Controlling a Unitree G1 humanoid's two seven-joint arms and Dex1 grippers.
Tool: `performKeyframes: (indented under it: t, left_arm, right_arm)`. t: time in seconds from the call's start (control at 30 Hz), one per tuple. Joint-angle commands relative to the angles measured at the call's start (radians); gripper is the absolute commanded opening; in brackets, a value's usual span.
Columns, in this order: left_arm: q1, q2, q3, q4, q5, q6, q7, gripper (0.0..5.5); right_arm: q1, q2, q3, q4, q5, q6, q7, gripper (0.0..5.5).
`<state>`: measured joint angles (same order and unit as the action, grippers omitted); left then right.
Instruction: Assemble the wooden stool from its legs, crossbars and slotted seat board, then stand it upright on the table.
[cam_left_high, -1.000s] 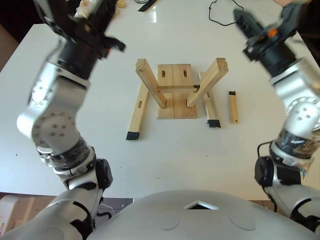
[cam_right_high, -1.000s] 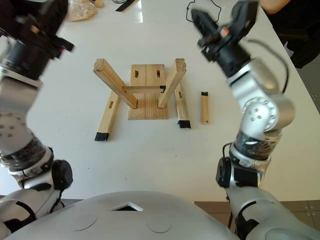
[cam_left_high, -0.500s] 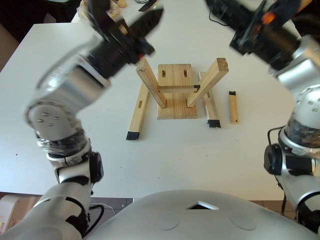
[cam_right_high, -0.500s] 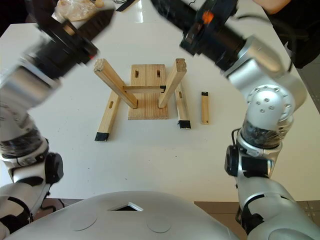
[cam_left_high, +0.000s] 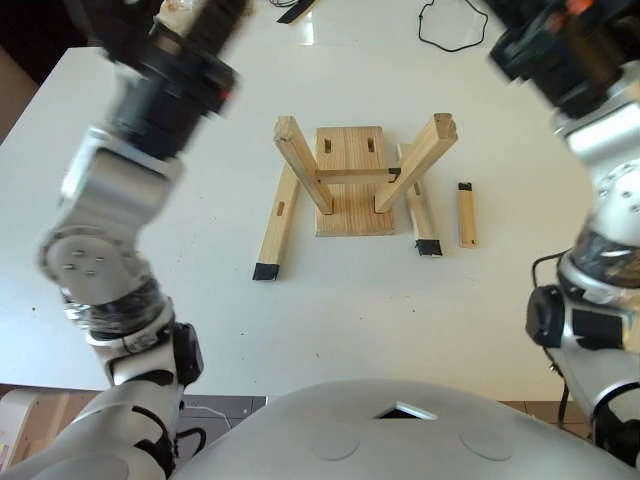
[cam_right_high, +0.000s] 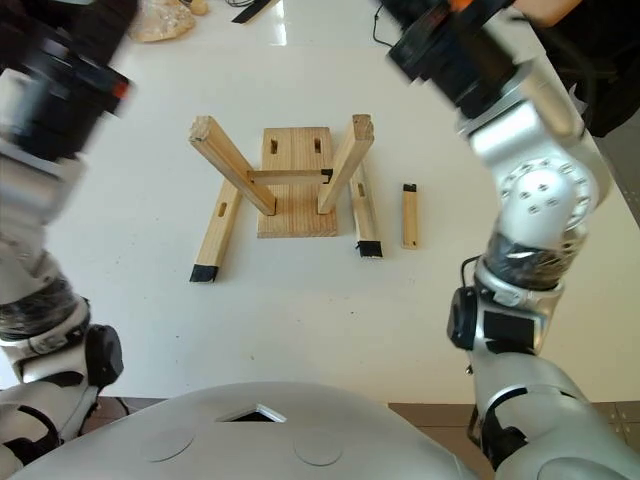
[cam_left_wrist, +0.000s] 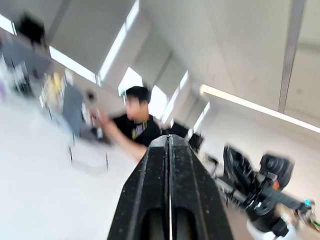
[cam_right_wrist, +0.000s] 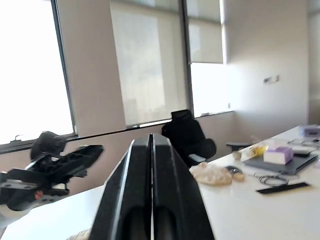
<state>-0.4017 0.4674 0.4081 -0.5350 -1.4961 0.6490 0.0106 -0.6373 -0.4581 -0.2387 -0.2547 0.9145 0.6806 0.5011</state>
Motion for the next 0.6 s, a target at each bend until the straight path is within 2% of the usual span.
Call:
performKeyframes:
  t: [0.03,0.07,0.17,0.23,0.33,0.6]
  left_arm:
    - [0.284,0.208,-0.058,0.098,0.328,0.011,-0.318,0.00]
    - [0.355,0.235,-0.107,0.123,0.410,-0.009,-0.400,0.00]
    - [0.507,0.325,-0.357,0.161,0.699,-0.110,-0.593,0.00]
    - [0.521,0.311,-0.442,0.179,0.783,-0.138,-0.638,0.00]
    - [0.480,0.245,-0.485,0.188,0.824,-0.148,-0.660,0.00]
    - [0.477,0.187,-0.501,0.213,0.935,-0.158,-0.657,0.00]
  right_arm:
    - [0.114,-0.123,0.230,0.321,-0.358,-0.222,0.217,0.04]
    - [0.123,-0.127,0.301,0.396,-0.441,-0.298,0.269,0.04]
    - [0.123,-0.087,0.486,0.557,-0.632,-0.508,0.404,0.04]
    - [0.113,-0.034,0.532,0.576,-0.658,-0.590,0.470,0.04]
    - [0.089,0.034,0.548,0.600,-0.655,-0.636,0.532,0.04]
    - [0.197,0.068,0.630,0.494,-0.704,-0.629,0.622,0.04]
